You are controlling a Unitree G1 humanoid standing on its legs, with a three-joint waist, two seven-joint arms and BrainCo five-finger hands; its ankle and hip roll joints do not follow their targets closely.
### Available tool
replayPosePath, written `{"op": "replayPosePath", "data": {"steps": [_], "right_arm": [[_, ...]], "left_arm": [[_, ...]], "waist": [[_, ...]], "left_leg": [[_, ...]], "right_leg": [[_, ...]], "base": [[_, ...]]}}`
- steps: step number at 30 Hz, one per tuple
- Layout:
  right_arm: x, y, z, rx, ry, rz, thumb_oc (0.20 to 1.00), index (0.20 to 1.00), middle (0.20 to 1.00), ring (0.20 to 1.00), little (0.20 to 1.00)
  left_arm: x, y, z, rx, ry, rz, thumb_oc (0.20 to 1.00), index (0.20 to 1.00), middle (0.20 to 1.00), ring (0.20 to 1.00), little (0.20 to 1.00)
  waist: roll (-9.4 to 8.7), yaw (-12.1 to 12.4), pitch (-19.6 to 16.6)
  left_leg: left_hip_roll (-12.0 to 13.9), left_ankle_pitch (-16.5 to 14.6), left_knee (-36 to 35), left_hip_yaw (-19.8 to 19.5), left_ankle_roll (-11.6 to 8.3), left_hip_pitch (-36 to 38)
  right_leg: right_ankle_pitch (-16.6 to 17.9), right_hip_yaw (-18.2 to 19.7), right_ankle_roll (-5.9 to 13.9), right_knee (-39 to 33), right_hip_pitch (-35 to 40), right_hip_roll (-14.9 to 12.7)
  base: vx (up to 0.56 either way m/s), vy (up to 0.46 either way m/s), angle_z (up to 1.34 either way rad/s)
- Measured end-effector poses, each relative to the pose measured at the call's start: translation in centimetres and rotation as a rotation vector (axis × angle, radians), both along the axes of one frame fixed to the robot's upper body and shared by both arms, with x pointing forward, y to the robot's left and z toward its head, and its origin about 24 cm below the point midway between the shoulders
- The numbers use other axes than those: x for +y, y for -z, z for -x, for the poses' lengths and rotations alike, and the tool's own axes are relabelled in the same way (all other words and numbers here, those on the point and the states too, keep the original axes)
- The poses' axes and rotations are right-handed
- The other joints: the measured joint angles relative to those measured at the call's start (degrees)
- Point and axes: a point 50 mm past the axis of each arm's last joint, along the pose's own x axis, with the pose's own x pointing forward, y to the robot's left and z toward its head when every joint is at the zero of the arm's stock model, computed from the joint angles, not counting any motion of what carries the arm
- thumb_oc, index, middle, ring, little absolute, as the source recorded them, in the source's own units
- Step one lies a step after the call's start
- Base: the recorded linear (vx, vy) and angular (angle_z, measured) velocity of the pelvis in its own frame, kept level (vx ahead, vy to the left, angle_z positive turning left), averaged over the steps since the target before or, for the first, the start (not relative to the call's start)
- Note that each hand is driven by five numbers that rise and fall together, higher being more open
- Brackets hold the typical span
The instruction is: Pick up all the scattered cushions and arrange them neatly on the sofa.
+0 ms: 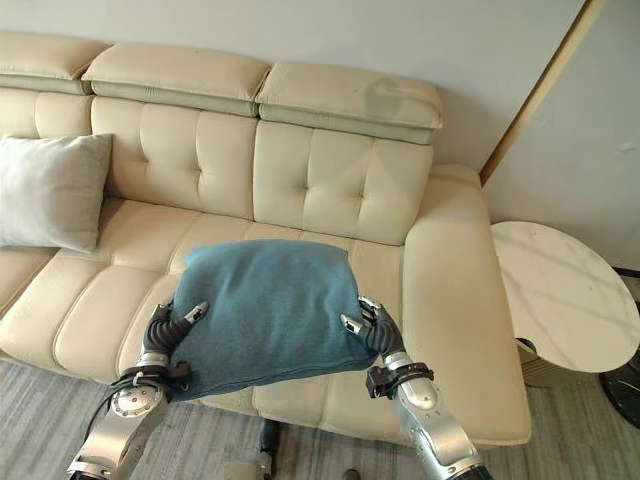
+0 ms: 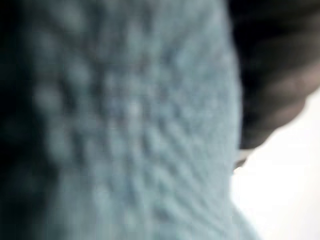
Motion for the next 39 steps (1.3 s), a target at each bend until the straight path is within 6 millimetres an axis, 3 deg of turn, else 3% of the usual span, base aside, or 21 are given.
{"op": "replayPosePath", "data": {"steps": [2, 4, 5, 6, 8, 10, 17, 23, 25, 26, 29, 30, 34, 37, 39], "right_arm": [[0.1, 0.1, 0.1, 0.004, 0.001, -0.004, 0.200, 0.200, 0.200, 0.200, 0.200], [0.4, -0.1, -0.1, -0.010, 0.006, -0.007, 0.200, 0.200, 0.200, 0.200, 0.200], [0.7, -0.2, -0.1, -0.011, 0.000, -0.012, 0.200, 0.200, 0.200, 0.200, 0.200], [0.8, -0.1, -0.1, -0.009, -0.003, -0.011, 0.200, 0.200, 0.200, 0.200, 0.200], [0.1, 0.4, 0.4, 0.011, 0.005, 0.012, 0.200, 0.200, 0.200, 0.200, 0.200], [-0.1, 0.4, 0.3, 0.012, 0.008, 0.018, 0.200, 0.200, 0.200, 0.200, 0.200], [-0.2, 0.5, 0.5, 0.021, 0.014, 0.028, 0.200, 0.200, 0.200, 0.200, 0.200], [-0.1, -0.3, -0.4, -0.016, 0.033, 0.037, 0.200, 0.200, 0.200, 0.200, 0.200], [0.2, -2.1, -2.3, -0.086, 0.045, 0.043, 0.200, 0.200, 0.200, 0.200, 0.200], [0.6, -4.7, -5.5, -0.179, 0.073, 0.071, 0.200, 0.200, 0.200, 0.200, 0.200], [1.1, -11.2, -11.4, -0.341, 0.154, 0.146, 0.200, 0.200, 0.200, 0.200, 0.200], [1.4, -15.2, -13.2, -0.442, 0.204, 0.181, 0.200, 0.200, 0.200, 0.200, 0.200], [1.7, -20.0, -13.9, -0.587, 0.255, 0.203, 0.200, 0.200, 0.200, 0.200, 0.200], [2.5, -24.1, -14.4, -0.713, 0.284, 0.235, 0.200, 0.200, 0.200, 0.200, 0.200], [3.1, -25.5, -15.2, -0.731, 0.306, 0.293, 0.200, 0.200, 0.200, 0.200, 0.200]], "left_arm": [[0.2, -0.4, -0.4, -0.014, 0.007, -0.016, 0.200, 0.200, 0.200, 0.200, 0.200], [0.2, -1.4, -1.2, -0.050, 0.017, -0.028, 0.200, 0.200, 0.200, 0.200, 0.200], [0.3, -1.8, -1.6, -0.067, 0.019, -0.043, 0.200, 0.200, 0.200, 0.200, 0.200], [0.3, -2.0, -1.7, -0.072, 0.025, -0.068, 0.200, 0.200, 0.200, 0.200, 0.200], [-0.1, -2.0, -1.8, -0.076, 0.037, -0.062, 0.200, 0.200, 0.200, 0.200, 0.200], [-0.4, -1.5, -1.5, -0.060, 0.044, -0.056, 0.200, 0.200, 0.200, 0.200, 0.200], [-0.5, -0.3, -0.3, -0.013, 0.030, -0.032, 0.200, 0.200, 0.200, 0.200, 0.200], [-1.1, -1.2, -1.3, -0.054, 0.032, -0.039, 0.200, 0.200, 0.200, 0.200, 0.200], [-1.7, -3.3, -3.4, -0.139, 0.048, -0.059, 0.200, 0.200, 0.200, 0.200, 0.200], [-2.8, -6.6, -7.1, -0.247, 0.066, -0.123, 0.200, 0.200, 0.200, 0.200, 0.200], [-4.9, -13.8, -12.6, -0.426, 0.057, -0.215, 0.200, 0.200, 0.200, 0.200, 0.200], [-6.1, -18.2, -14.3, -0.534, 0.041, -0.241, 0.200, 0.200, 0.200, 0.200, 0.200], [-6.3, -24.3, -14.8, -0.720, 0.014, -0.299, 0.200, 0.200, 0.200, 0.200, 0.200], [-5.7, -29.2, -15.5, -0.815, -0.053, -0.386, 0.200, 0.200, 0.200, 0.200, 0.200], [-5.4, -30.8, -16.2, -0.808, -0.105, -0.447, 0.200, 0.200, 0.200, 0.200, 0.200]], "waist": [[-0.39, -0.6, 0.0], [-1.25, -0.7, 0.1], [-1.21, -0.4, 0.2], [-1.36, -0.4, 0.1], [-1.58, -1.7, 0.1], [-1.42, -1.2, 0.1], [-0.17, -1.1, -0.5], [0.00, -1.1, -0.8], [0.05, -1.2, -0.8], [0.45, -1.1, -0.6], [1.66, -0.4, 1.6], [2.40, -0.3, 4.4], [1.76, -0.4, 8.0], [1.56, -0.8, 9.1], [1.48, -1.6, 9.8]], "left_leg": [[-0.6, -1.1, 0.0, 1.8, 1.36, 1.5], [-0.4, -1.9, 0.0, 6.4, 1.97, 2.1], [0.2, -3.0, 0.0, 8.8, 1.37, 2.2], [0.3, -3.2, 0.0, 9.3, 0.88, 2.1], [0.2, -3.2, -0.1, 7.9, 0.56, 1.9], [0.7, -3.4, -0.4, 7.8, 0.16, 1.7], [2.4, -3.1, -0.4, 7.1, -1.91, 1.9], [2.4, -2.6, 0.0, 5.7, -1.67, 1.3], [2.5, -1.6, 0.0, 5.0, -1.54, -1.9], [3.1, -0.5, 2.1, 4.5, -1.41, -8.3], [4.4, -0.3, 8.4, 3.8, -1.45, -19.9], [4.4, -0.2, 9.2, 3.3, -1.90, -23.0], [4.0, 0.6, 9.3, 4.2, -2.83, -27.3], [3.8, 0.4, 11.5, 4.6, -2.54, -35.6], [3.9, 1.7, 11.6, 4.3, -3.02, -39.5]], "right_leg": [[-0.4, -0.1, 1.35, 3.1, -1.2, -0.9], [-1.5, -0.7, 3.50, 8.8, -7.2, -2.3], [-1.3, -5.9, 3.39, 6.8, -9.8, -3.5], [-0.1, -8.8, 2.97, 2.6, -9.5, -3.3], [5.9, -8.1, 2.29, -3.3, -6.9, -2.7], [8.1, -8.1, 1.25, -5.1, -6.5, -2.0], [10.3, -8.8, 0.08, -8.8, -4.1, 0.2], [10.1, -9.9, -0.24, -8.6, -4.1, 0.4], [10.5, -10.3, -0.34, -8.6, -6.9, 0.5], [10.8, -10.9, -0.39, -6.6, -12.9, 0.8], [10.3, -10.9, -0.57, -0.1, -24.5, 1.0], [10.1, -10.8, -0.81, 3.0, -28.6, 0.8], [8.2, -9.1, -1.87, 8.1, -36.1, -0.2], [7.1, -7.8, -2.25, 14.1, -46.4, -0.8], [7.3, -7.8, -2.49, 15.1, -50.8, -0.7]], "base": [[-0.02, 0.147, -0.79], [0.00, 0.112, -1.07], [0.03, 0.051, -1.12], [0.01, -0.011, -0.52], [0.09, -0.026, 0.18], [0.14, -0.009, 0.04], [0.10, 0.000, 0.02], [-0.05, -0.019, 0.11], [-0.40, -0.073, 0.21], [-0.49, -0.098, 0.20], [-0.23, -0.063, 0.06], [-0.10, -0.020, 0.07], [-0.10, 0.004, -0.08], [0.00, -0.029, -0.07], [-0.05, -0.017, 0.00]]}}
